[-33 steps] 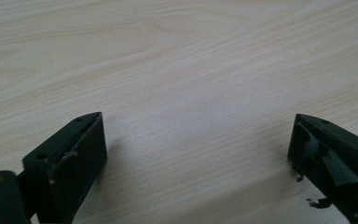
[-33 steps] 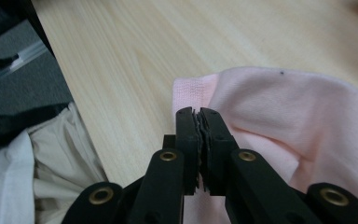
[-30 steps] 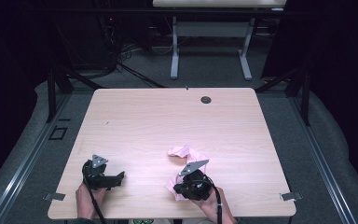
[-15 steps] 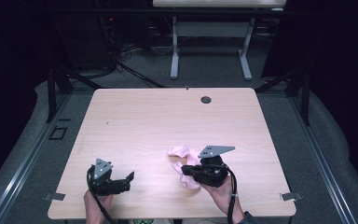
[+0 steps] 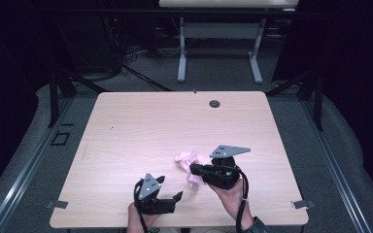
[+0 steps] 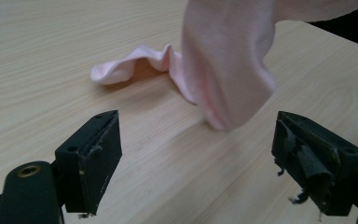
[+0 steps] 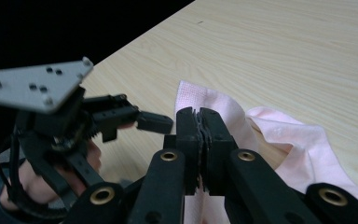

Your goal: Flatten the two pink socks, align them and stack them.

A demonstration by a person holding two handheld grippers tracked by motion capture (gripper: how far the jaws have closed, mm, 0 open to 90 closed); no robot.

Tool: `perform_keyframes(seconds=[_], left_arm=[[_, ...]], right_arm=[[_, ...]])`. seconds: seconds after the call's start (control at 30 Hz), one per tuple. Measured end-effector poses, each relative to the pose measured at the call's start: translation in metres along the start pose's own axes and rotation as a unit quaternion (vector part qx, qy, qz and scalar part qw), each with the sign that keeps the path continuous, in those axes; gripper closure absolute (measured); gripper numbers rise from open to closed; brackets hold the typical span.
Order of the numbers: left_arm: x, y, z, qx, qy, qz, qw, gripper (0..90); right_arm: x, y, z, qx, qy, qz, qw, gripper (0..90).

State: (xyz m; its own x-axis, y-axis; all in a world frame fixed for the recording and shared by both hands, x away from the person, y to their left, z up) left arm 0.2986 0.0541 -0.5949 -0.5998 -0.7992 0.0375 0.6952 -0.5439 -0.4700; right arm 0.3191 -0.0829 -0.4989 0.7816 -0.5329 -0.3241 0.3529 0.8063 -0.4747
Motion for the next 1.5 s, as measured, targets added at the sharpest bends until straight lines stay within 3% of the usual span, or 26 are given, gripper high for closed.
perform_keyframes(seconds=[0.13,0.23,0.3,0.4,0.53,0.6,0.73,0.83,0.97,1.0,1.1,1.13,1.2,1.23,1.3,1.4,1.5], left_arm=[[0.014,0.016,0.005,-0.002,0.013,-0.004,0.9999,21.3],[0.019,0.024,0.008,0.007,0.023,0.006,0.9997,28.2],[0.019,0.027,0.011,0.022,0.027,0.028,0.9990,46.3],[0.016,0.026,0.012,0.029,0.032,0.030,0.9986,68.7],[0.006,0.017,0.012,0.029,0.034,0.040,0.9982,87.2],[0.001,0.011,0.011,0.023,0.040,0.048,0.9978,88.3],[-0.001,-0.003,0.007,0.002,0.077,0.070,0.9945,88.7],[0.005,-0.009,-0.004,-0.027,0.116,0.081,0.9896,88.7],[0.021,-0.009,-0.024,-0.072,0.162,0.076,0.9812,88.7],[0.025,-0.008,-0.029,-0.084,0.177,0.074,0.9779,88.7],[0.037,-0.002,-0.041,-0.115,0.187,0.053,0.9743,88.5],[0.040,-0.001,-0.043,-0.115,0.192,0.050,0.9734,88.3],[0.043,-0.002,-0.041,-0.119,0.189,0.045,0.9737,82.2],[0.042,-0.003,-0.040,-0.121,0.183,0.040,0.9749,71.8],[0.039,-0.010,-0.034,-0.111,0.163,0.032,0.9798,55.9],[0.027,-0.021,-0.021,-0.095,0.136,0.033,0.9856,48.8],[0.013,-0.021,-0.011,-0.096,0.124,0.047,0.9865,46.1]], right_arm=[[-0.001,-0.001,0.003,0.006,0.000,-0.004,1.0000,87.2],[-0.003,-0.002,0.005,0.008,-0.001,0.000,1.0000,87.2],[-0.006,-0.002,0.007,0.011,-0.003,0.003,0.9999,87.2],[-0.008,-0.002,0.007,0.014,-0.005,0.007,0.9999,87.2],[-0.008,-0.003,0.004,0.020,-0.002,0.010,0.9997,87.1],[-0.006,-0.006,0.000,0.022,0.000,0.009,0.9997,87.1],[-0.003,-0.007,-0.014,0.019,0.012,0.013,0.9997,87.1],[0.000,-0.004,-0.034,-0.003,0.022,0.011,0.9997,87.0],[0.012,-0.001,-0.063,-0.033,0.050,0.006,0.9982,87.0],[0.016,-0.001,-0.071,-0.046,0.055,0.003,0.9974,87.0],[0.026,0.004,-0.095,-0.069,0.077,-0.003,0.9946,86.9],[0.029,0.005,-0.102,-0.075,0.087,-0.003,0.9934,86.7],[0.037,0.005,-0.112,-0.089,0.091,-0.019,0.9916,86.0],[0.040,0.003,-0.116,-0.097,0.091,-0.032,0.9905,84.9],[0.045,-0.002,-0.120,-0.091,0.097,-0.039,0.9904,79.7],[0.048,-0.013,-0.117,-0.077,0.090,-0.060,0.9911,64.7],[0.044,-0.022,-0.111,-0.071,0.071,-0.078,0.9919,52.4]])
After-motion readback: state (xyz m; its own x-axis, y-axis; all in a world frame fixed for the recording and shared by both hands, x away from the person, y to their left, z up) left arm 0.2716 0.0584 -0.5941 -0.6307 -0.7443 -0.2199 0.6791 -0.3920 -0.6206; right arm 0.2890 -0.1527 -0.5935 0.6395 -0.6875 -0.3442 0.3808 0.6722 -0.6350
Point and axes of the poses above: each handheld gripper's, and its own axes: y roughly forward along the jaws, z roughly out of its top, x roughly to its right, the point moved 7 cm from there along y, roughly forward along the jaws, and after that the axes turned 7 degrees about z, right-handed, at the moved point
